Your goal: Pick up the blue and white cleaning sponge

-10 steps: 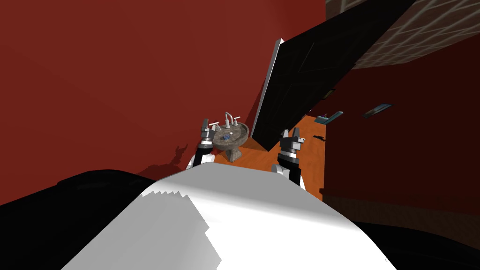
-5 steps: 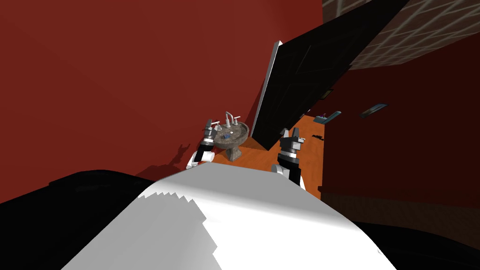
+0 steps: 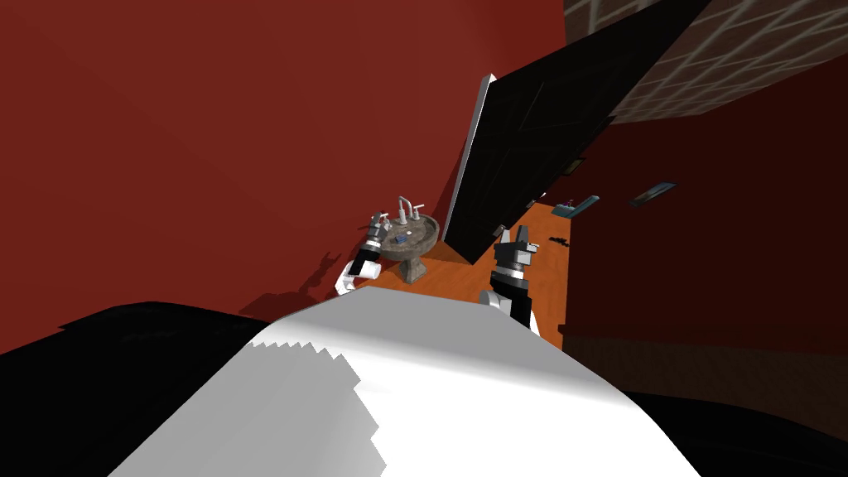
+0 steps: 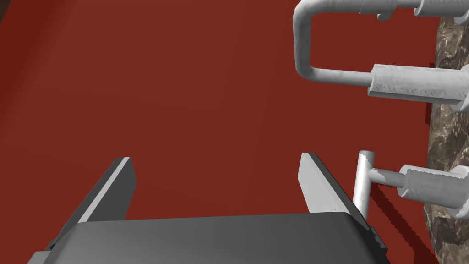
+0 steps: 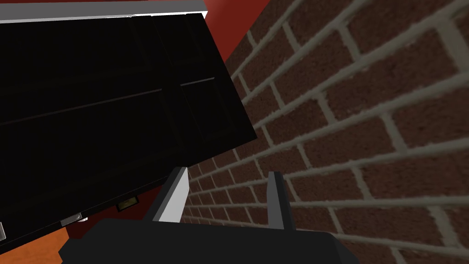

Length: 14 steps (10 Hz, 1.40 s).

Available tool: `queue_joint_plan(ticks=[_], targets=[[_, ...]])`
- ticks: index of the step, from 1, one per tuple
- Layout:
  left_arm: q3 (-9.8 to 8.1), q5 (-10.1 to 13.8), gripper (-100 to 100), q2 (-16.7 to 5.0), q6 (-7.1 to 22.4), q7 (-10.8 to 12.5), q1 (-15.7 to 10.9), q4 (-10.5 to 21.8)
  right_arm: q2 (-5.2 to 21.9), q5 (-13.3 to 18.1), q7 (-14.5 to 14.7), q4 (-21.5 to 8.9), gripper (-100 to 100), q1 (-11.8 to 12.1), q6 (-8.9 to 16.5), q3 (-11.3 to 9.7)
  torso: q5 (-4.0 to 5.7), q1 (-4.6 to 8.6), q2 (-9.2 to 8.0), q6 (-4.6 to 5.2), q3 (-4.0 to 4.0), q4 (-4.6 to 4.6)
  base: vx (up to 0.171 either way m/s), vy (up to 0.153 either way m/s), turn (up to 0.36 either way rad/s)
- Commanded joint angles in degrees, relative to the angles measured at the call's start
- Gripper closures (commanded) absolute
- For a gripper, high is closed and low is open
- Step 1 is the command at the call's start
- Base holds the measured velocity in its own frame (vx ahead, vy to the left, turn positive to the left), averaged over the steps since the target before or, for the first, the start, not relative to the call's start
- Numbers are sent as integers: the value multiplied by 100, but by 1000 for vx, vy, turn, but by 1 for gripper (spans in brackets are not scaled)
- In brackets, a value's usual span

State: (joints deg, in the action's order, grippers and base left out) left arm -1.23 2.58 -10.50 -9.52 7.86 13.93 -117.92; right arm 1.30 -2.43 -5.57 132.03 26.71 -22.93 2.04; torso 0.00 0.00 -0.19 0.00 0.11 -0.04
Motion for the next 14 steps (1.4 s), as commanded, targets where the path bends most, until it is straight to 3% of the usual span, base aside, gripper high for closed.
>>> queue_joint_plan(ticks=[1,2,3,4,5,6,7,8,9,10,12,13,14], targets=[[-10,36,-100,-40,286,48,-151,119,0,0,0,0,0,0,0,0,0,0,0,0,0,0,-43,-1,-14],[-43,122,-100,-139,450,154,-373,351,0,0,0,0,0,0,0,0,0,0,3,-1,-1,0,-47,-3,-18],[-43,122,-100,-139,649,154,-417,372,0,0,0,0,0,0,0,0,0,1,4,1,-2,1,-39,-5,-17],[-76,209,-100,-231,850,266,-681,588,0,0,0,0,0,0,0,0,0,1,6,-1,-3,1,-43,-13,-17],[-76,209,-100,-231,1044,266,-694,639,0,0,0,0,0,0,0,0,1,4,6,0,-3,1,-36,-10,-17],[-110,296,-100,-319,1246,382,-979,849,0,0,0,0,0,0,0,0,1,4,7,-1,-4,1,-42,-10,-22],[-110,296,-100,-319,1437,382,-980,920,0,0,0,0,0,0,0,0,1,4,6,0,-4,1,-36,-9,-14],[-144,382,-100,-403,1593,503,-1229,1137,0,0,0,0,0,0,0,0,1,4,7,-2,-4,2,-38,-16,-20],[-144,382,-100,-403,1778,503,-1273,1212,0,0,0,0,0,0,0,0,1,6,8,0,-4,1,-30,-10,-12],[-178,467,-100,-484,1982,628,-1516,1387,0,0,0,0,0,1,0,0,1,4,9,-2,-5,2,-31,-11,-20],[-178,467,-100,-484,2231,628,-1570,1515,0,0,0,0,0,1,0,0,1,4,12,-2,-6,2,-15,-9,-6],[-212,551,-100,-563,2420,755,-1846,1797,0,0,0,0,0,1,0,0,1,3,16,-2,-9,3,-12,-12,-24],[-212,551,-100,-563,2571,755,-1871,1826,0,0,0,0,0,1,0,0,1,4,17,-1,-9,3,-15,-10,-14]])
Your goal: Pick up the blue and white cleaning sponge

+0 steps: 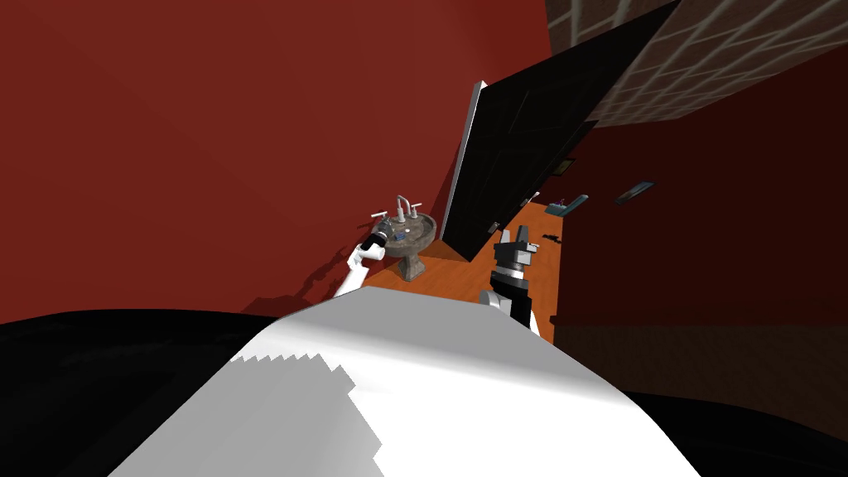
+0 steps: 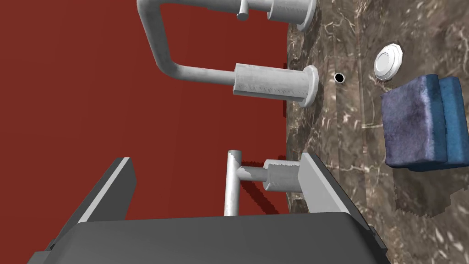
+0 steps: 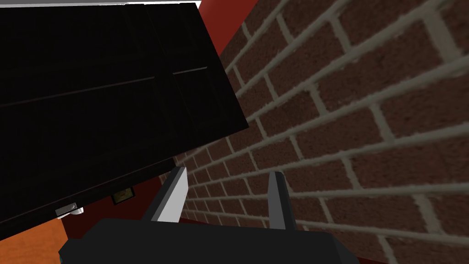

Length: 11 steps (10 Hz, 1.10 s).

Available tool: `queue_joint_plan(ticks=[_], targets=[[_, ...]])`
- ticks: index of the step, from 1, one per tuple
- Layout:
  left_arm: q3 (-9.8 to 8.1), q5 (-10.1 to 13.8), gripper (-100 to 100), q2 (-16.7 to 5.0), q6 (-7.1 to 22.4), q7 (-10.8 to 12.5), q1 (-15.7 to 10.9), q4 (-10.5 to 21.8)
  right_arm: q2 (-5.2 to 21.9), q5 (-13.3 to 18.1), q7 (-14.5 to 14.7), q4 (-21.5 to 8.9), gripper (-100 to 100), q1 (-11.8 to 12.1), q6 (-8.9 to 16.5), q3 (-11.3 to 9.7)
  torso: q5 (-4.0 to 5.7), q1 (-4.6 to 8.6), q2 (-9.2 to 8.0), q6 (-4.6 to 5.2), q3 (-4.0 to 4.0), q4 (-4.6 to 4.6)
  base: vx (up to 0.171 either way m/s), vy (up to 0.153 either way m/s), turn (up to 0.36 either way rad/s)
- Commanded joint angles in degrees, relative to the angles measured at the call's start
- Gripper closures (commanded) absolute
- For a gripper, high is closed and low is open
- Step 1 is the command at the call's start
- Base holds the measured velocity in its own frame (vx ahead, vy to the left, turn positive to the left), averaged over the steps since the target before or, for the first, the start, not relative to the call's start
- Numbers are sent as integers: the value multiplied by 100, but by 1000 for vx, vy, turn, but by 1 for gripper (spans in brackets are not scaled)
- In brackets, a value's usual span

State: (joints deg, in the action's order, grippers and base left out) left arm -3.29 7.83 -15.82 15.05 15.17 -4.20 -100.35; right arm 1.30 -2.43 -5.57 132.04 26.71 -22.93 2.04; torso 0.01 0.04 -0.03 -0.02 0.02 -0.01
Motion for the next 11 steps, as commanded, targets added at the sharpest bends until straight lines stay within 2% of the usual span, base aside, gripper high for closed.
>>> queue_joint_plan(ticks=[1,2,3,4,5,6,7,8,9,11], targets=[[-5,25,-100,-31,176,25,-58,69,0,0,0,0,0,0,0,0,0,0,0,0,0,0,-8,-4,4],[-39,106,-100,-111,401,155,-328,336,0,0,0,0,0,0,0,0,0,-2,1,-1,0,0,-13,-12,-19],[-39,106,-100,-111,562,155,-361,388,0,0,0,0,0,0,0,0,0,0,2,1,-1,0,-11,-13,-18],[-72,185,-100,-191,726,288,-633,647,0,0,0,0,0,0,0,0,0,1,2,0,-1,0,-9,-19,-24],[-72,185,-100,-191,913,288,-663,714,0,0,0,0,0,0,0,0,1,3,3,1,-1,0,-6,-16,-10],[-105,261,-100,-271,1137,422,-918,867,0,0,0,0,0,0,0,0,1,3,3,0,-2,1,-1,-22,-26],[-105,261,-100,-271,1305,422,-964,1045,0,0,0,0,0,0,0,0,1,4,5,1,-3,1,-1,-17,-10],[-105,261,-100,-271,1380,422,-964,1045,0,0,0,0,0,0,0,0,1,3,6,0,-4,2,0,-6,2],[-136,333,-100,-352,1577,557,-1261,1359,0,0,0,0,0,0,0,0,0,-1,5,-2,-3,1,2,-16,-19],[-136,333,-100,-352,1774,557,-1261,1380,0,0,0,0,0,0,0,0,0,1,7,-1,-4,2,5,-11,-8]])
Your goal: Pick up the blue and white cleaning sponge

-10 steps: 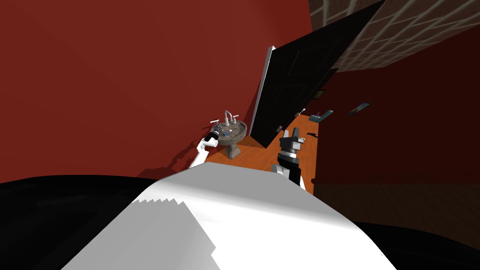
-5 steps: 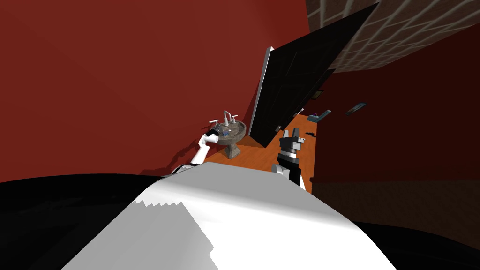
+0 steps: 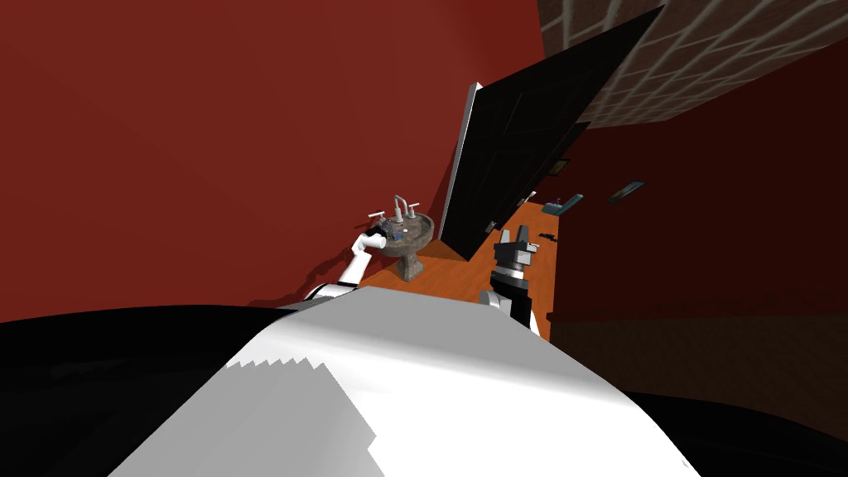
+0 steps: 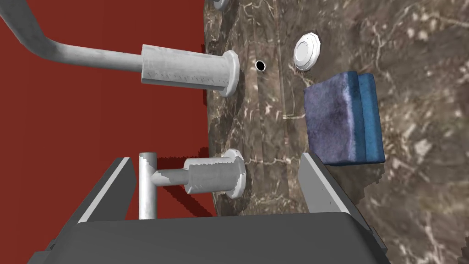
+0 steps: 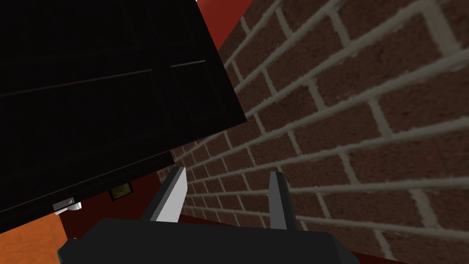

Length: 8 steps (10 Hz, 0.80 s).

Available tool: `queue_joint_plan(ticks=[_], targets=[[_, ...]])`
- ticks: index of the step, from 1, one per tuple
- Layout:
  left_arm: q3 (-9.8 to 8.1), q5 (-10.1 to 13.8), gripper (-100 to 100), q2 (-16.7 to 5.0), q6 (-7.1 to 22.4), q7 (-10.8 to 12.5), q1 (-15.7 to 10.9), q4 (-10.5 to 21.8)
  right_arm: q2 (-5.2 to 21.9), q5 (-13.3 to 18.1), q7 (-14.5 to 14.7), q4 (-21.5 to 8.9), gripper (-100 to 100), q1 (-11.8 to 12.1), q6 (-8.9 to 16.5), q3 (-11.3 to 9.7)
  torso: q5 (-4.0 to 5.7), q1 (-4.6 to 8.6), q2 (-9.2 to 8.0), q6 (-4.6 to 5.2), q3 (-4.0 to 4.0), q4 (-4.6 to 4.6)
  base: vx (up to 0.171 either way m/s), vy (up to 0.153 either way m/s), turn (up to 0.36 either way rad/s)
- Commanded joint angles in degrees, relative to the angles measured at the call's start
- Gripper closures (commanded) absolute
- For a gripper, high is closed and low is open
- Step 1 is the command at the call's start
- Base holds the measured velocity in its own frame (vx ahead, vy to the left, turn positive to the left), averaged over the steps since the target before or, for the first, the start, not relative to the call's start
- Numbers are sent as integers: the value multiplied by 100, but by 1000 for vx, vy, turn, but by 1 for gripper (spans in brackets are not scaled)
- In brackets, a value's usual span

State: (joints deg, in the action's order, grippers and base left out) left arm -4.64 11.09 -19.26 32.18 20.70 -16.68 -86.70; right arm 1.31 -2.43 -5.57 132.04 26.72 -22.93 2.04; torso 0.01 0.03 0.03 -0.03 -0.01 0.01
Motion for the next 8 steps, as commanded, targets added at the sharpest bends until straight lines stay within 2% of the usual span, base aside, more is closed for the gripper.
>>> queue_joint_plan(ticks=[1,2,3,5,6,7,8], targets=[[-32,76,-100,-89,286,139,-286,286,0,0,0,0,0,0,0,0,0,0,0,0,0,0,12,-18,-21],[-32,76,-100,-89,431,139,-304,353,0,0,0,0,0,0,0,0,1,4,4,2,-2,0,13,-17,-17],[-61,140,-100,-170,588,274,-563,600,0,0,0,0,0,0,0,0,1,3,3,0,-2,1,18,-27,-22],[-61,140,-100,-170,825,274,-587,692,0,0,0,0,0,0,0,0,1,6,6,0,-4,2,15,-16,-3],[-88,200,-100,-249,1023,407,-861,966,0,0,0,0,0,0,0,0,0,2,3,0,-2,1,20,-19,-19],[-88,200,-100,-249,1177,407,-861,1030,0,0,0,0,0,0,0,0,1,4,6,1,-3,1,23,-18,-18],[-114,255,-100,-327,1362,538,-1080,1195,0,0,0,0,0,0,0,0,1,4,6,-1,-4,2,31,-33,-24]])
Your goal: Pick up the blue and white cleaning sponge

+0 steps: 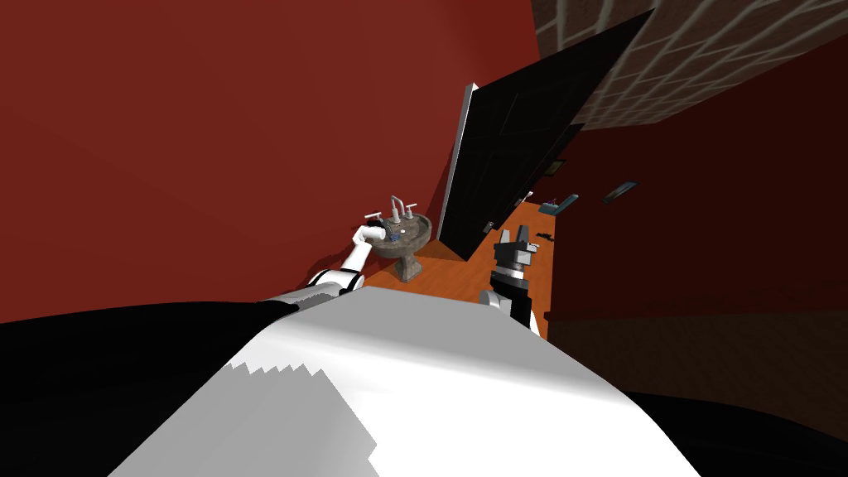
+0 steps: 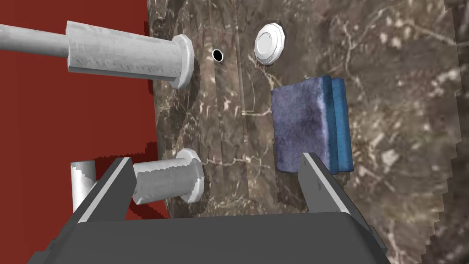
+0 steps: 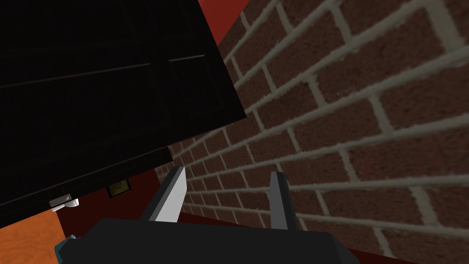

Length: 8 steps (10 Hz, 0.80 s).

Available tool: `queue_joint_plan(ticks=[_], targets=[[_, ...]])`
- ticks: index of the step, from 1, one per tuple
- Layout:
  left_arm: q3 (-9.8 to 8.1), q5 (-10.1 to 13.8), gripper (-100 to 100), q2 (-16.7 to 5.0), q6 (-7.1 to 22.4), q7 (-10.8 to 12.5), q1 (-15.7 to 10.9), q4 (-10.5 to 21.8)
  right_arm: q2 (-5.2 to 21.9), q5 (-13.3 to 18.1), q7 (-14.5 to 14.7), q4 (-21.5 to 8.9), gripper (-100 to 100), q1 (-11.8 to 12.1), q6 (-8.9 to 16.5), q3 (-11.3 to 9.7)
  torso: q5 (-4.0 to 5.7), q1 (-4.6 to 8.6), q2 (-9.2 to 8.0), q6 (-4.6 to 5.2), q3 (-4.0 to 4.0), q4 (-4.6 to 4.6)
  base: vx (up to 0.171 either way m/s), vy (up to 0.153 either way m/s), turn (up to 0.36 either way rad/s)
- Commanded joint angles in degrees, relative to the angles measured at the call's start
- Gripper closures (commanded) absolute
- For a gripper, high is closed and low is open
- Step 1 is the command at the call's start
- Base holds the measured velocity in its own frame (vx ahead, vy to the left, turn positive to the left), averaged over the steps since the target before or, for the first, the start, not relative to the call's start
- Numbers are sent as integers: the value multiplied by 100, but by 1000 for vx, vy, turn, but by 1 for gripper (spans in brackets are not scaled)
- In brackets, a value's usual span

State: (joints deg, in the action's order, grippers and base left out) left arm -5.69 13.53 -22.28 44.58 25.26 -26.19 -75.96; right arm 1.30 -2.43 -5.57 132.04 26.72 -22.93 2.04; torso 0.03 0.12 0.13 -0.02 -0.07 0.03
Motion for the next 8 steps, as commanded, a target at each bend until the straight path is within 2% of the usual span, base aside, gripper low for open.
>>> queue_joint_plan(ticks=[1,2,3,4,5,6,7,8], targets=[[-9,11,-100,-26,286,82,-173,286,0,0,0,0,0,0,0,0,0,0,0,0,0,0,29,-27,-9],[-33,61,-100,-100,444,211,-404,469,0,0,0,0,0,0,0,0,-1,-1,0,-1,-1,1,46,-33,-22],[-33,61,-100,-100,616,211,-424,626,0,0,0,0,0,0,0,0,0,1,5,0,-3,1,37,-27,-9],[-55,106,-100,-170,786,336,-663,794,0,0,0,0,0,0,0,0,-1,-1,3,-2,-2,2,37,-33,-17],[-55,106,-100,-170,949,336,-663,953,0,0,0,0,0,0,0,0,0,1,4,0,-2,1,33,-28,-11],[-76,146,-100,-235,1118,458,-889,1147,0,0,0,0,0,0,0,0,-1,-1,1,-2,-2,2,41,-39,-20],[-76,146,-100,-235,1281,458,-889,1273,0,0,0,0,0,0,0,0,0,3,4,-1,-2,1,41,-30,-8],[-94,181,-100,-295,1470,576,-1101,1417,0,0,0,0,0,0,0,0,-1,0,3,-2,-2,2,55,-31,-14]])
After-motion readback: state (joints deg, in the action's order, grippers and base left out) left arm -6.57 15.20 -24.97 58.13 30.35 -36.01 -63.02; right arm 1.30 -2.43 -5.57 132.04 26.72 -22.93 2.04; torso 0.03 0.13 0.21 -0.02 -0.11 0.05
